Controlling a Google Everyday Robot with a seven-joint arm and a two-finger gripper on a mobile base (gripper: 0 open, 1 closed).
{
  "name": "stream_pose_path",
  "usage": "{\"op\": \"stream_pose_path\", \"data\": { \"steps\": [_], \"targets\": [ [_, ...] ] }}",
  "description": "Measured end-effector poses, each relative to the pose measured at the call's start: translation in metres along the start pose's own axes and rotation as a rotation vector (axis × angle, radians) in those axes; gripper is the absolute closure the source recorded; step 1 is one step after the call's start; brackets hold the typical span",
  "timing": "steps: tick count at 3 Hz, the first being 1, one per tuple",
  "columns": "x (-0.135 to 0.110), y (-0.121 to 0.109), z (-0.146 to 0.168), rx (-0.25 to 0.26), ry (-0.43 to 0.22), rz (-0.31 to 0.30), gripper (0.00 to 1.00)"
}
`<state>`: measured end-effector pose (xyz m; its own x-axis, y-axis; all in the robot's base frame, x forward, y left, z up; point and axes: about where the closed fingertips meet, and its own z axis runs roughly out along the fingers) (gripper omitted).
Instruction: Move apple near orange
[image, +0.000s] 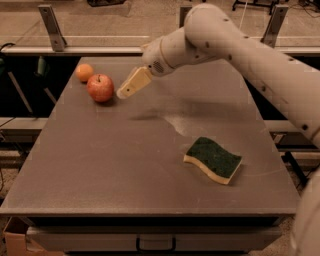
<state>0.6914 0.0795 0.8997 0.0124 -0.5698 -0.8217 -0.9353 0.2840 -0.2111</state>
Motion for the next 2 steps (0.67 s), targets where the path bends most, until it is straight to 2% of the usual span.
{"op": "stream_pose_path", "data": {
  "steps": [1,2],
  "targets": [
    [0.003,-0.007,-0.082,0.176,-0.047,0.058,0.0],
    [0.012,-0.005,-0.159,0.346,-0.086,0.144,0.0]
  ]
}}
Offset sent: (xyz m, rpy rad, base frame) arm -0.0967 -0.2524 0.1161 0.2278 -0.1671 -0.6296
